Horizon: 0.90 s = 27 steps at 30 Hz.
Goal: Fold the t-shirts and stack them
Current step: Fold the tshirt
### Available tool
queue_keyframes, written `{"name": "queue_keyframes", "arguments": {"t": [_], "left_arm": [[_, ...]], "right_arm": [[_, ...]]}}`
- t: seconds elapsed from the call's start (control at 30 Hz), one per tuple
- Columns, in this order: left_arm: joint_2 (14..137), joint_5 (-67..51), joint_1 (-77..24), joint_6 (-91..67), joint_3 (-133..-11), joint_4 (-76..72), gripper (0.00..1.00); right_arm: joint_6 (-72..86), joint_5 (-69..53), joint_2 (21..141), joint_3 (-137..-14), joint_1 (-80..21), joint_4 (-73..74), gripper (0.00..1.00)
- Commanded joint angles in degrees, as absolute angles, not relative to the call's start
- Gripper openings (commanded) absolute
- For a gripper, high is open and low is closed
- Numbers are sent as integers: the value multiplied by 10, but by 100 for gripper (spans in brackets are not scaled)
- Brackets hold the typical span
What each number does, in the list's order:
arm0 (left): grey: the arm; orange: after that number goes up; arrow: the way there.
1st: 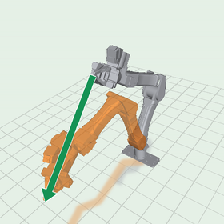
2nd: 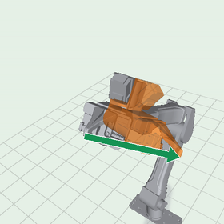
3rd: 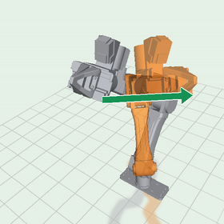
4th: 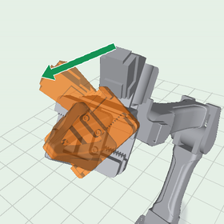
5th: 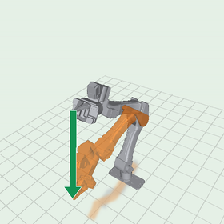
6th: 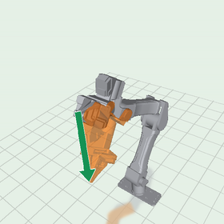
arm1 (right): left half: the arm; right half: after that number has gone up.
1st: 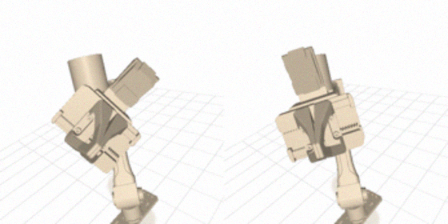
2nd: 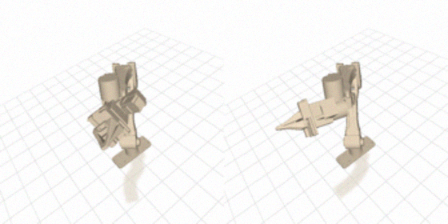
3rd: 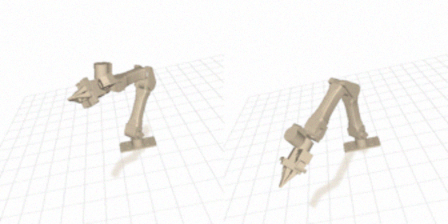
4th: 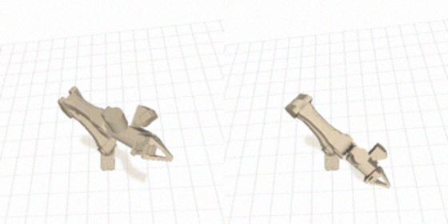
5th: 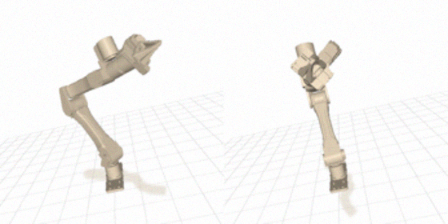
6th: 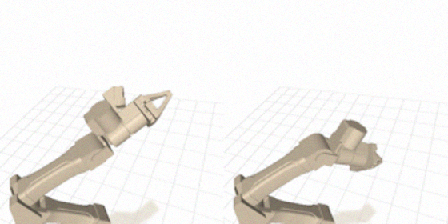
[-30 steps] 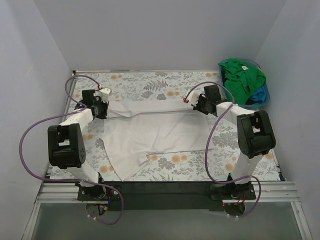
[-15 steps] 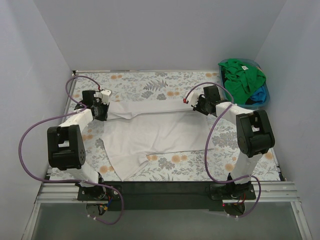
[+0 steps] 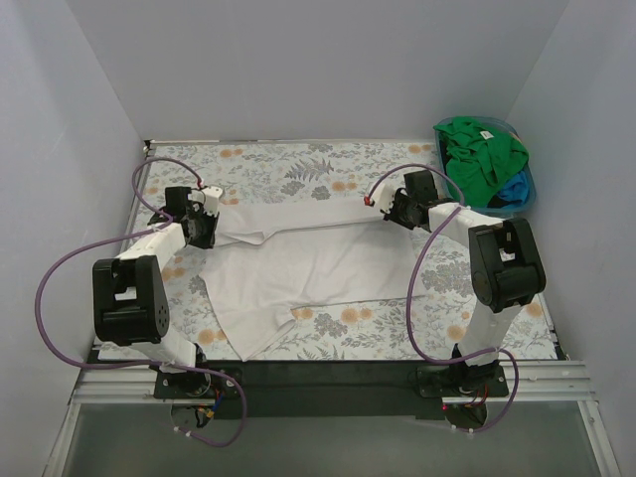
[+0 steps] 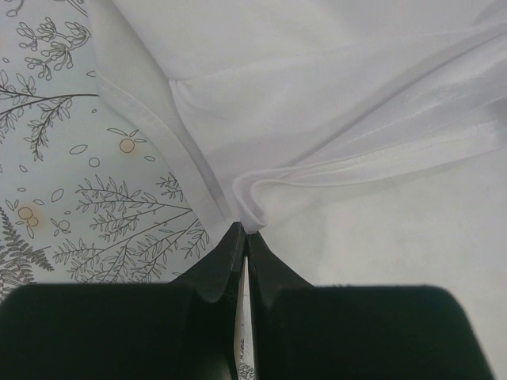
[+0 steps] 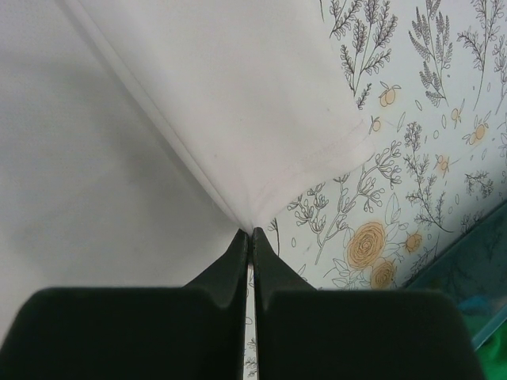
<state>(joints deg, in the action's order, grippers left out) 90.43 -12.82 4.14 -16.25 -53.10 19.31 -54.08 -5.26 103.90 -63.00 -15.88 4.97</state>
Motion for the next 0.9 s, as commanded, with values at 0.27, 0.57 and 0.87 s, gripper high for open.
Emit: {"name": "queue_keyframes", "arguments": {"t": [0.27,0.57,0.87], "left_arm": [[882,-161,40,-125,-532,231,0],[846,-247,40,-47,-552,349,15],[884,-271,92,-79,-641,352,48]], "right_arm": [[-566,-47,1030,-632,-161,54,15],[-556,-52,1005,-654,-161,97,43],[-515,-110,964,-724,-143,181,84]]}}
